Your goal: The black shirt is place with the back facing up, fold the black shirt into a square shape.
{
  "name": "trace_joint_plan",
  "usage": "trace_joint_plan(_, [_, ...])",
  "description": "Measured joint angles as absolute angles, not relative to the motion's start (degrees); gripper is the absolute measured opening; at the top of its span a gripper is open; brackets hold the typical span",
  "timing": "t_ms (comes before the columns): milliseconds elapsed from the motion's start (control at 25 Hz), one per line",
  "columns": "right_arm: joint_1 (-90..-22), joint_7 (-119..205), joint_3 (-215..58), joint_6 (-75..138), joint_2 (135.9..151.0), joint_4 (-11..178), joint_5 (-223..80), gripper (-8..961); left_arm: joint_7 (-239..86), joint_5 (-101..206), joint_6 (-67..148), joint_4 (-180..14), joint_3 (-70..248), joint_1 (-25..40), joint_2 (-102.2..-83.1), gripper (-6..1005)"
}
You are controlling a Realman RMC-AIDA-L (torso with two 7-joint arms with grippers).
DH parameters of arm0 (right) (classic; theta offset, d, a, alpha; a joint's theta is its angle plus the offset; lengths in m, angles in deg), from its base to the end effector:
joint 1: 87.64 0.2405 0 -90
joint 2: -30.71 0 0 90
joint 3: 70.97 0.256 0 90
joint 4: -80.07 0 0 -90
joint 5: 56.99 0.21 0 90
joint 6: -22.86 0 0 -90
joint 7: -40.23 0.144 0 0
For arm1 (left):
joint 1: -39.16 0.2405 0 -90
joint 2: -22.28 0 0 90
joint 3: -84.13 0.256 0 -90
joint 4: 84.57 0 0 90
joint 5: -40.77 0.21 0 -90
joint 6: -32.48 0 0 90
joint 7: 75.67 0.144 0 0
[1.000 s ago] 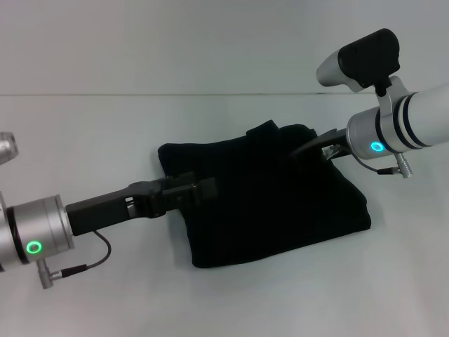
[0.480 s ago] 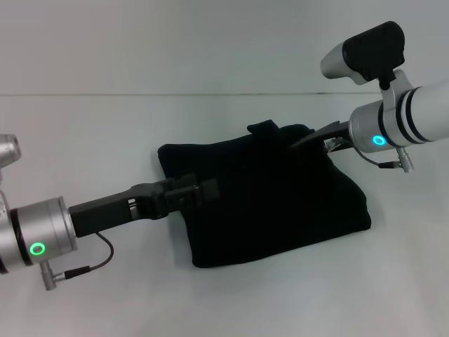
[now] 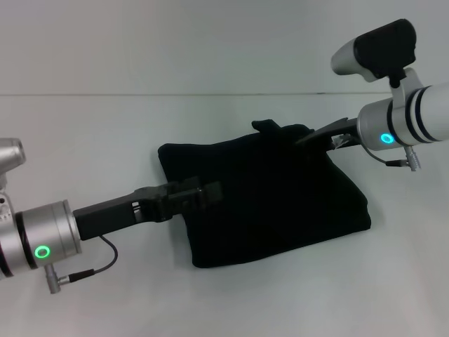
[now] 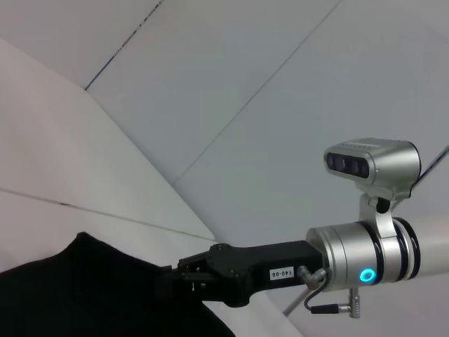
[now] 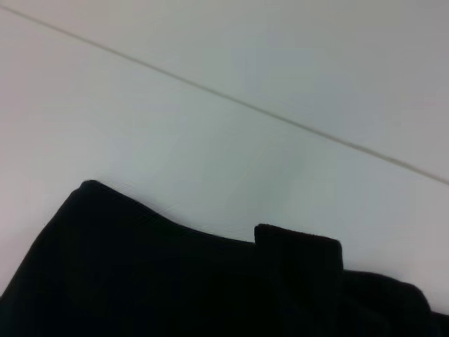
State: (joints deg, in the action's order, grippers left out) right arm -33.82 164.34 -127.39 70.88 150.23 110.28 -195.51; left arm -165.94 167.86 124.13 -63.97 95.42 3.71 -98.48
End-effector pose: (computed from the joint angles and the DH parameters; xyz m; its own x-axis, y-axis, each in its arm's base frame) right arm 0.1960 0.4541 -0.0465 0.7594 -0.6176 -0.2045 -0.6264 -0.6092 -0.4863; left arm -0.2582 0.3199 -0.0314 0.3649 0.6461 0.6703 0.7450 -0.6344 0.2060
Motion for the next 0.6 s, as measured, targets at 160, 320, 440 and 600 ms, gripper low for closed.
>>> trace_joint_plan(160, [-34.0,164.1,-127.4,71.2,150.16,110.4,-195.1,113,-165.9,167.9,124.1,-64.0,95.4,3.6,-98.58,895])
trace_joint_plan(320, [-34.0,163.8,-127.8,71.5,150.17,110.4,-195.0,119,-165.9,167.9,124.1,-64.0,95.5,3.5,-98.68,895])
trace_joint_plan(440, [-33.7,163.5,-127.9,72.0,150.22,110.4,-195.0,133,-165.9,167.9,124.1,-64.0,95.5,3.3,-98.74,894])
trace_joint_plan(600, [-33.6,163.6,-127.9,72.1,150.24,110.7,-195.0,178,-165.9,167.9,123.8,-64.0,95.5,3.2,-98.75,894])
